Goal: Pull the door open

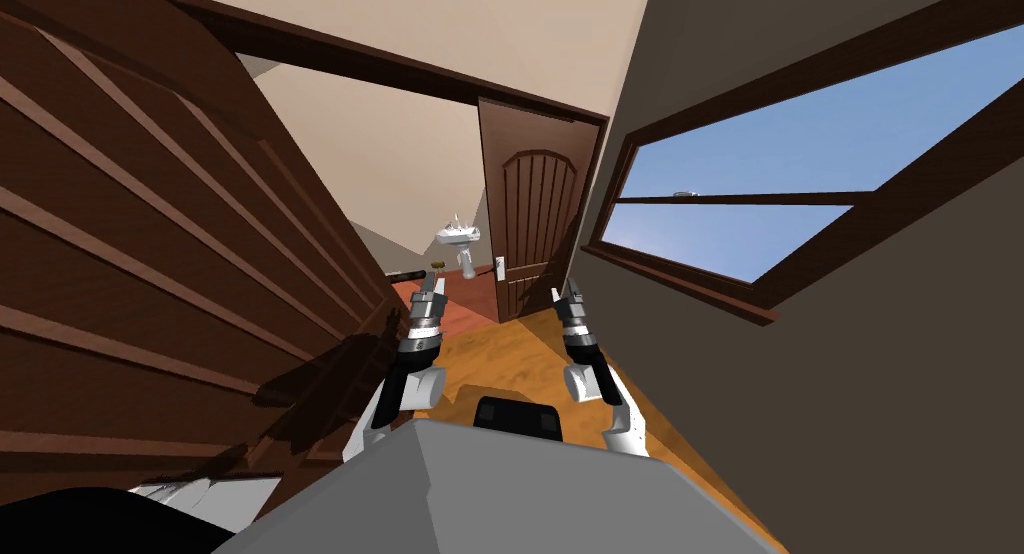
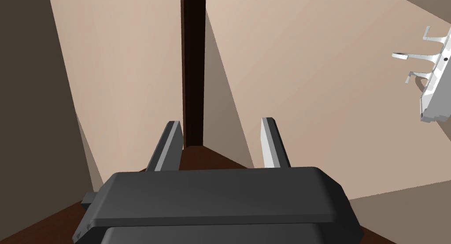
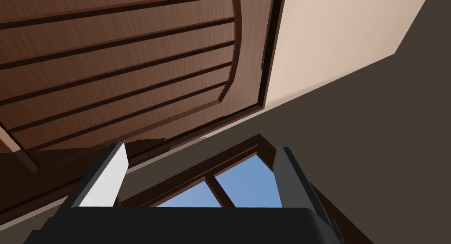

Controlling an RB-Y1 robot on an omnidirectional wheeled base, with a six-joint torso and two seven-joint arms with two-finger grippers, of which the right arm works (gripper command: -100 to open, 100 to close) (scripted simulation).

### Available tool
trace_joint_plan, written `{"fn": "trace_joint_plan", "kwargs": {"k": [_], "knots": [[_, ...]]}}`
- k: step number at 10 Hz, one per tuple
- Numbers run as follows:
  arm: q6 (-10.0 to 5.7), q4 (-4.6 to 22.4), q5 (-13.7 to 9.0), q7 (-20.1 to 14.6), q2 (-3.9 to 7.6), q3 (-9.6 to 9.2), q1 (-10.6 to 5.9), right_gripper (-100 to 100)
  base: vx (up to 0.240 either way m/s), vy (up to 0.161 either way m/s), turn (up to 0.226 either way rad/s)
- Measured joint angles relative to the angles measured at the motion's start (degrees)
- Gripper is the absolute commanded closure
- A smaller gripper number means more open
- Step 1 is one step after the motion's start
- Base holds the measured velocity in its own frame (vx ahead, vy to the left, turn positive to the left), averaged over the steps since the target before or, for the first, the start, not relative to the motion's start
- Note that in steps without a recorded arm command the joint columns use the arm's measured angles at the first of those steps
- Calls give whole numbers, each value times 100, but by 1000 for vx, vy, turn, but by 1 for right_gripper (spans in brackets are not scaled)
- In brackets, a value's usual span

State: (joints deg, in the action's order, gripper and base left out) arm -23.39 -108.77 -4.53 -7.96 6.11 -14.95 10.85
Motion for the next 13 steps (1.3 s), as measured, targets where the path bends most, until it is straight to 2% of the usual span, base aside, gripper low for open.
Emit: {"fn": "trace_joint_plan", "kwargs": {"k": [3, 7, 8, 9, 11, 13], "knots": [[12, 330, 13, -79, 53, -209, -215, -100, 87, 63, -74], [-50, 932, 2, -236, 157, -437, -606, -100, 87, 70, -77], [-49, 1079, 13, -254, 148, -512, -697, -100, 100, 86, -66], [-22, 1149, 4, -295, 198, -569, -767, -100, 78, 89, -90], [-83, 1439, 2, -377, 264, -702, -913, -100, 84, 76, -84], [-91, 1711, 4, -444, 294, -830, -1098, -100, 85, 71, -73]]}}
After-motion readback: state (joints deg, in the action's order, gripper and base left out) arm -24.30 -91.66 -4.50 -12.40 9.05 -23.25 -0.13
